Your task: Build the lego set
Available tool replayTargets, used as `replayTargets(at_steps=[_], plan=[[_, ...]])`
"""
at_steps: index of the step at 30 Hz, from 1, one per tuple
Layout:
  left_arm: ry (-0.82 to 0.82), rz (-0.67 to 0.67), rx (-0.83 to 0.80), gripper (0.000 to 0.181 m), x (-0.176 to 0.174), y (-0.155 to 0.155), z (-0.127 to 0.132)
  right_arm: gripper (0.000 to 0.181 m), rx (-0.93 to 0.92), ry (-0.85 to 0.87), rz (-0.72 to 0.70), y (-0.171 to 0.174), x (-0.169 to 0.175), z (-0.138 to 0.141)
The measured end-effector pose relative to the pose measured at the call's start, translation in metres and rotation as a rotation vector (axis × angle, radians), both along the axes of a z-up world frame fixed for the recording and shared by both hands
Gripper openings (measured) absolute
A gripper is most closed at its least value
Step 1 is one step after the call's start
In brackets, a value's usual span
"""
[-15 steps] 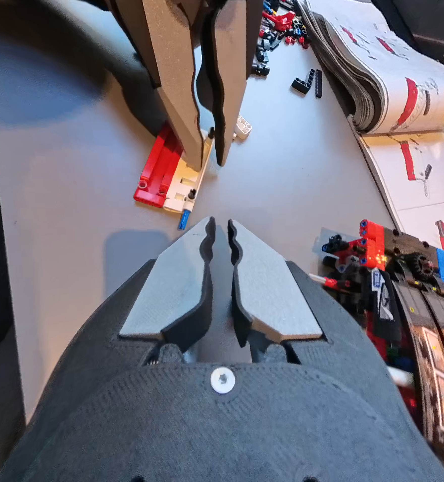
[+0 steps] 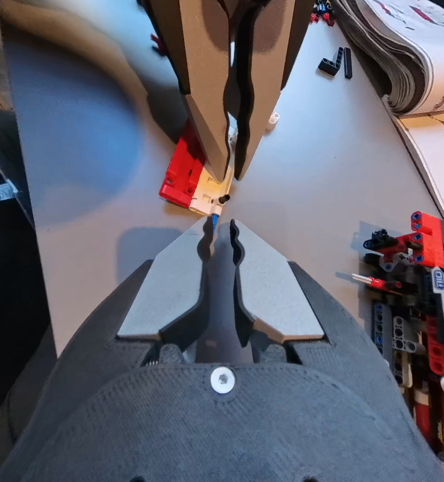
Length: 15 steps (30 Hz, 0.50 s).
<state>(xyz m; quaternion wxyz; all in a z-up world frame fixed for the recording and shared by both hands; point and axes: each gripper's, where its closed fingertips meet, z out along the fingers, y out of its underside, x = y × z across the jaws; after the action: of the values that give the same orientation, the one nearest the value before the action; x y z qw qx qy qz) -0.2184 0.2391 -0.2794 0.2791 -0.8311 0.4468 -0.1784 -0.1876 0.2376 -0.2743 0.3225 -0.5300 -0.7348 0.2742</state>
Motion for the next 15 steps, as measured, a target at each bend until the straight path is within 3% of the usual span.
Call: replayTargets(at_steps=[7, 12, 15], plan=[[-0.004, 0.055, 0.001, 0.003, -0.002, -0.002, -0.001, 0.001, 0.013, 0.0, 0.005, 0.004, -0.004, -0.001], [-0.055, 0.187, 0.02, 0.001, -0.009, 0.004, 0.001, 0.002, 0.064, 0.041, -0.02, 0.012, -0.007, 0.005], [-0.093, 0.278, 0.051, 0.013, -0.022, 0.008, 0.022, 0.006, 0.04, 0.062, -0.048, 0.02, -0.008, 0.017]])
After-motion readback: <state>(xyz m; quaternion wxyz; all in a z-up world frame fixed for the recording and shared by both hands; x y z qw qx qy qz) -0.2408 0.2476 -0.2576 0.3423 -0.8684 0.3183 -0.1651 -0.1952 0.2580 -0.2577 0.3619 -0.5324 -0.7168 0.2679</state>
